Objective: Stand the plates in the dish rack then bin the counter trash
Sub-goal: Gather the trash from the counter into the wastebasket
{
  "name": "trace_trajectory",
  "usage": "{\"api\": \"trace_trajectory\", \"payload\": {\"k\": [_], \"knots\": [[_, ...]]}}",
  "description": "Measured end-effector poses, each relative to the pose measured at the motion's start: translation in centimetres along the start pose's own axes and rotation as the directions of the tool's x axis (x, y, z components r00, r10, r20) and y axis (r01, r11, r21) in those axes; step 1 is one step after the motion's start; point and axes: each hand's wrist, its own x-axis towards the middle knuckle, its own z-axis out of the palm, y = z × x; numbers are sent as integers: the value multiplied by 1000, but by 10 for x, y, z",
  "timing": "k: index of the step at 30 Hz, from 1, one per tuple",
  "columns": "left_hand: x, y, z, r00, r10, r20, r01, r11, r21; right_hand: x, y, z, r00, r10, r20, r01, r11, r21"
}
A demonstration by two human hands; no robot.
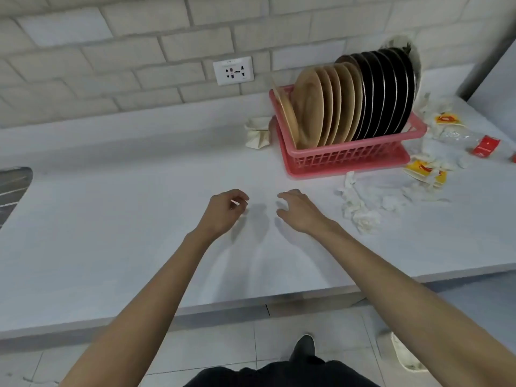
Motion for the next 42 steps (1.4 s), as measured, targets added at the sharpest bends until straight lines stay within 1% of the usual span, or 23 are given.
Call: {"api": "trace_trajectory", "payload": {"k": [2,4,7,9,11,14,17,20,24,28,30,33,34,35,37,38,40,42], "knots": [[31,5,1,1000,14,1,-14,1000,15,20,0,-3,998,33,48,-27,993,-112],[61,9,0,1000,19,1,-19,999,28,31,-2,3,992,96,86,-70,961,-267],[113,10,-5,1000,16,-17,-15,998,58,39,-12,28,975,199,95,-130,866,-482],[148,8,-7,999,33,-28,-30,995,100,45,-22,40,967,247,60,-172,809,-563],[181,6,-6,996,84,4,-83,972,219,50,-30,45,959,282,35,-209,783,-586],[222,2,-1,986,137,90,-163,887,433,58,-36,46,951,309,11,-243,770,-590],[248,-3,6,974,175,144,-225,825,518,61,-44,48,937,349,-6,-289,765,-576],[257,-14,13,968,199,155,-251,819,516,68,-52,49,919,395,3,-324,756,-568],[257,-28,18,957,270,103,-287,851,439,77,-60,53,887,461,6,-383,743,-549],[252,-38,13,947,310,83,-316,855,411,78,-64,56,865,503,-4,-424,726,-542],[247,-48,11,937,341,74,-340,846,411,77,-65,52,856,516,31,-423,735,-530],[235,-70,9,913,408,3,-379,845,379,87,-70,27,838,538,87,-430,751,-502],[230,-76,10,907,419,-27,-385,855,348,93,-72,16,854,514,82,-417,770,-482],[226,-81,11,907,418,-48,-384,868,315,101,-73,5,888,455,71,-379,810,-447],[222,-86,12,912,402,-79,-371,892,260,124,-79,-13,959,284,29,-254,897,-360],[223,-86,12,918,387,-91,-359,905,229,137,-84,-18,979,204,-16,-199,927,-317],[225,-84,9,927,355,-125,-338,931,138,165,-96,-24,985,75,-159,-110,967,-231],[225,-85,7,925,330,-190,-329,944,37,196,-104,-29,959,-14,-283,-46,978,-204]]}}
